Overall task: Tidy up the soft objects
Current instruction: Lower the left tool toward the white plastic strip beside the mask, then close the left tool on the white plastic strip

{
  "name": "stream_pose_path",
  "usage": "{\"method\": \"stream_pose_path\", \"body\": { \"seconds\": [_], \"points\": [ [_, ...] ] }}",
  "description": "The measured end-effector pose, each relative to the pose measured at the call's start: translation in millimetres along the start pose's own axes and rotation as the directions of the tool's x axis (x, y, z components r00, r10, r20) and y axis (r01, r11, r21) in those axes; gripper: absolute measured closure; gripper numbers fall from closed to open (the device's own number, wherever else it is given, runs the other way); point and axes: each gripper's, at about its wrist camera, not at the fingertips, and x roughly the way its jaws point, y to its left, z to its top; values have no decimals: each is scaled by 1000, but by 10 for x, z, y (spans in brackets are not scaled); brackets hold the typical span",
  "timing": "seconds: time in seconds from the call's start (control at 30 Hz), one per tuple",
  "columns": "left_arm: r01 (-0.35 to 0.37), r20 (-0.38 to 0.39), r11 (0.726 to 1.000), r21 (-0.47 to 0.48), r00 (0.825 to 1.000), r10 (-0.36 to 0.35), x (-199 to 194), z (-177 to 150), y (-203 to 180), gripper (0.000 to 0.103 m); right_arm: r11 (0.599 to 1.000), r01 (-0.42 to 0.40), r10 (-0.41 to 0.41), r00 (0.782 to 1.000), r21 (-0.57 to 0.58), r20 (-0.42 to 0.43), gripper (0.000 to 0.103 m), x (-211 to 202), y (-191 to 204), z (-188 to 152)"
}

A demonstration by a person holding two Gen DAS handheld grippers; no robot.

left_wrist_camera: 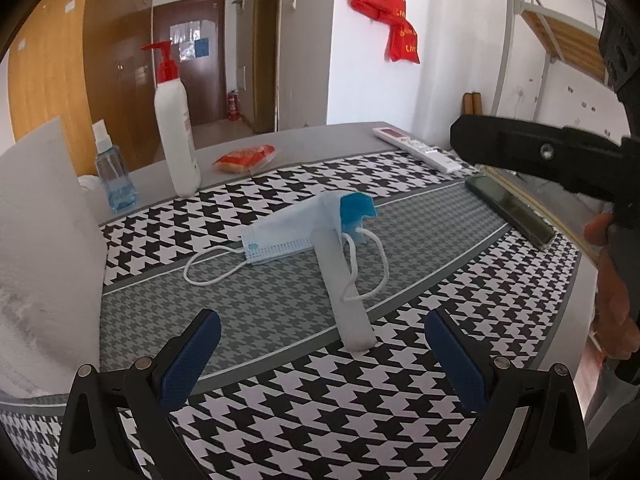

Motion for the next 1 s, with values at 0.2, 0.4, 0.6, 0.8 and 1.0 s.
{"method": "stream_pose_path", "body": {
  "seconds": [0.2, 0.4, 0.6, 0.8, 1.0],
  "points": [
    [-13, -11, 1000, 8, 1000, 13, 86, 14, -71, 3, 1000, -6, 6, 1000, 12, -11, 2, 39, -53, -29],
    [-19, -39, 1000, 13, 999, 20, 189, 19, -116, 12, 1000, -15, 15, 1000, 19, -15, 2, 54, -101, -37],
    [-31, -58, 999, 25, 998, 33, 267, 31, -161, 22, 1000, -19, 20, 1000, 22, -17, 2, 56, -136, -45],
    [-21, -81, 999, 34, 996, 24, 336, 34, -195, 30, 999, -23, 23, 999, 26, -22, 2, 71, -149, -56],
    [-17, -102, 999, 44, 995, 21, 408, 41, -224, 40, 999, -27, 27, 999, 30, -27, 2, 91, -160, -78]
  ]
}}
